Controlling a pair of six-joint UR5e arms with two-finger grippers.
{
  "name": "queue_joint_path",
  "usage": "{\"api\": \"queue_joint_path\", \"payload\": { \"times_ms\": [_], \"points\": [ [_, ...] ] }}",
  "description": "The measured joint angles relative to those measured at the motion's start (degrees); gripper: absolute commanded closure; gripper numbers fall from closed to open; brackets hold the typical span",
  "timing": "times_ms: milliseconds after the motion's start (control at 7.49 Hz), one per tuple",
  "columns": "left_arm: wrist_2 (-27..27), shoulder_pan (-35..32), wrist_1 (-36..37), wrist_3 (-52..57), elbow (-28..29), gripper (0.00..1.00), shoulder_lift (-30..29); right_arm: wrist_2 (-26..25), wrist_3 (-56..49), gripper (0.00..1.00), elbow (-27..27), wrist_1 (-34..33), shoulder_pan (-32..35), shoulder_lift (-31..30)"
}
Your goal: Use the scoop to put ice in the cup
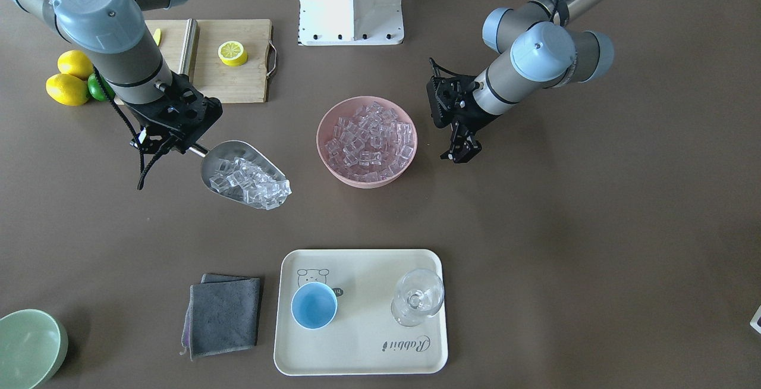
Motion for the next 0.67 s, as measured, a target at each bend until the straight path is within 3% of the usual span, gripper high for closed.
{"api": "queue_joint_path", "payload": {
  "times_ms": [267, 668],
  "points": [
    [0.3, -2.7, 3.7, 1.5, -0.9, 0.01, 2.2, 0.8, 3.0, 1.0, -0.8, -0.7, 1.6, 0.3],
    [7.3, -6.8, 6.5, 1.0, 0.9, 0.01, 3.7, 1.8, 7.2, 1.0, -4.9, -1.4, 3.0, 4.0]
  ]
}}
